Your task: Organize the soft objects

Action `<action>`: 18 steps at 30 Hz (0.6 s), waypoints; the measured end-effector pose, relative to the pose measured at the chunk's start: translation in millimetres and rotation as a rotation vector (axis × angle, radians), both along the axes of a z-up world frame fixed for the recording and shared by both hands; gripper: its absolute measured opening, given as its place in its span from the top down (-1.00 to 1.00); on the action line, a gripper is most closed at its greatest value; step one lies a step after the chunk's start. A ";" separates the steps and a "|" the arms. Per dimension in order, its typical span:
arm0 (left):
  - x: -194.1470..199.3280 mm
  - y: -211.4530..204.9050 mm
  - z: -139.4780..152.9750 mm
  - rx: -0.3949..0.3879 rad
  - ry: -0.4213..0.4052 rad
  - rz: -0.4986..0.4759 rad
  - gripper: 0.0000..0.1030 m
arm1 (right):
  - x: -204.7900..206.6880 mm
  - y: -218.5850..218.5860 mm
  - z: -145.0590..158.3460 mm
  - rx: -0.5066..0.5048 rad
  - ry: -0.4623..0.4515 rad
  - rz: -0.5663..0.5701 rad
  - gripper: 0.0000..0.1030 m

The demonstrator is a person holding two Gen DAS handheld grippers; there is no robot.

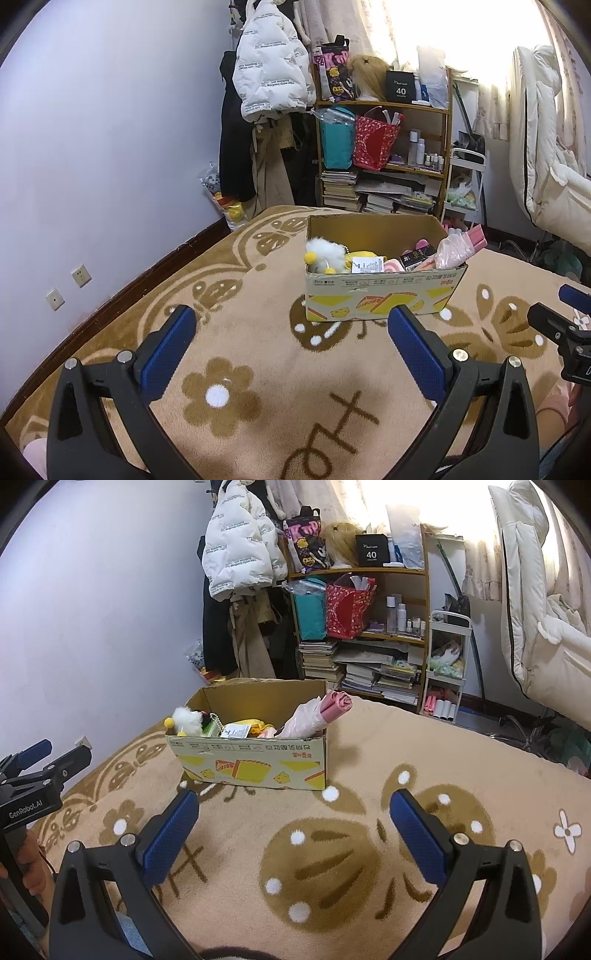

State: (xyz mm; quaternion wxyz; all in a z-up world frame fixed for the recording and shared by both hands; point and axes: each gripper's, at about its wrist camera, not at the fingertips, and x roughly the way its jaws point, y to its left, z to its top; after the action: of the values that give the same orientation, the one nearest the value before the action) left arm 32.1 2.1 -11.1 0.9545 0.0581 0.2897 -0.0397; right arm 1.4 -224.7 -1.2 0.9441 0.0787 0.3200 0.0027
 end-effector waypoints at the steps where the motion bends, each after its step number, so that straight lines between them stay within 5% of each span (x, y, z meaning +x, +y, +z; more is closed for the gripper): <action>1: -0.2 -0.3 -0.1 0.001 0.000 0.000 -0.99 | 0.0 0.6 -0.4 -0.001 0.001 -0.001 -1.00; 18: -0.4 -3.2 -1.6 0.010 0.003 -0.005 -0.99 | -2.0 -0.4 -1.7 -0.002 0.000 -0.014 -1.00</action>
State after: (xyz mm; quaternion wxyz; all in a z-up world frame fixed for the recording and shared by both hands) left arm 31.7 -1.1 -12.7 0.9537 0.0634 0.2910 -0.0409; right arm -0.6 -225.0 -2.9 0.9442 0.0799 0.3195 -0.0043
